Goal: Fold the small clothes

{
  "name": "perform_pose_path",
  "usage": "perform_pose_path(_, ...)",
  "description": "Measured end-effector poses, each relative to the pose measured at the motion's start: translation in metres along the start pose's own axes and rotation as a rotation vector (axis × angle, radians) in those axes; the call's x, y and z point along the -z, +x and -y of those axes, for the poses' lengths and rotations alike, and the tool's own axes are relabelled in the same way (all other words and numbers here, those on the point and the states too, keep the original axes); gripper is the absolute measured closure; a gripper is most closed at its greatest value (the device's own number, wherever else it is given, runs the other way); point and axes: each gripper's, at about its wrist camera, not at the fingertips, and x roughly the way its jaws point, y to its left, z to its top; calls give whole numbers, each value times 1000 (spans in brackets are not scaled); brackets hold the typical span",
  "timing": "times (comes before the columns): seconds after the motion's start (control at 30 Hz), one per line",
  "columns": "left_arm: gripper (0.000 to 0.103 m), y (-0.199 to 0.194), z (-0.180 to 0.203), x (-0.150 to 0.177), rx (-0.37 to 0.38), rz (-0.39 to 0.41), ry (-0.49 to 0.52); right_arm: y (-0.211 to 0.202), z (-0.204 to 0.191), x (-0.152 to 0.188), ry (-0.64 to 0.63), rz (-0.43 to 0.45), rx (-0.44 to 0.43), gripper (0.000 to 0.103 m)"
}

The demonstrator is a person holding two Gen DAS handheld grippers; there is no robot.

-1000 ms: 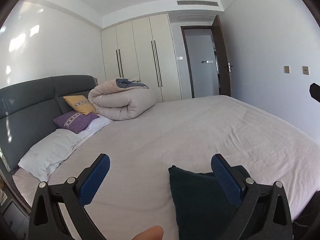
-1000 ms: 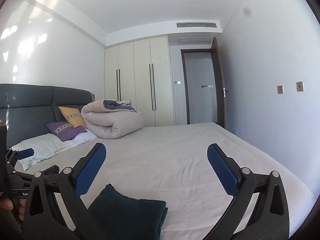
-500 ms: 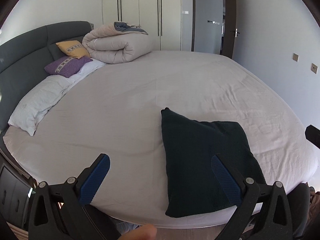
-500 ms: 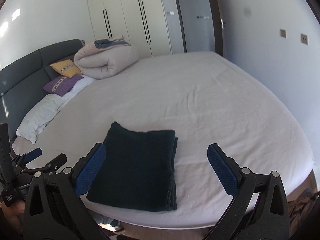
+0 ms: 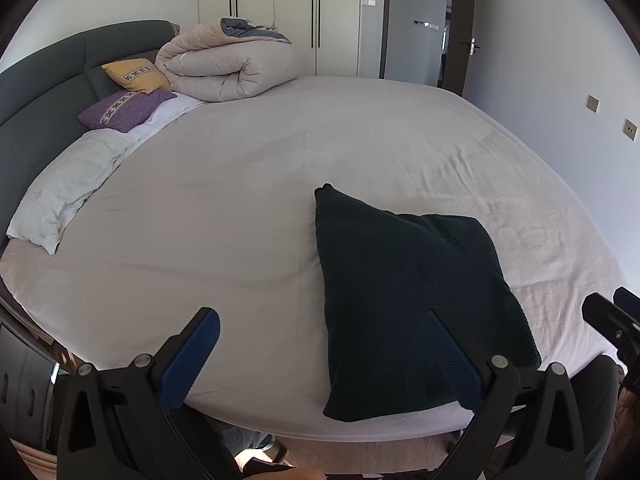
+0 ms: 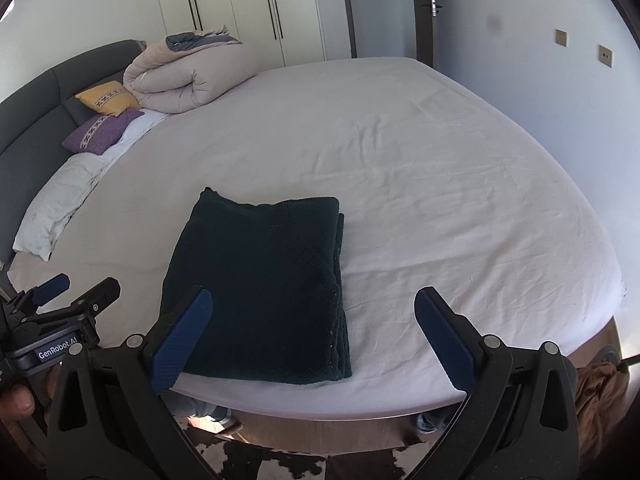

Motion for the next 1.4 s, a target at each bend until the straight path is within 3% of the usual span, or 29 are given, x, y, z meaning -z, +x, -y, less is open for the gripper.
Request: perform_pose_path(1.4,0,19,0,7,0,-51,3,34,-3,13,49,-82,-7,0)
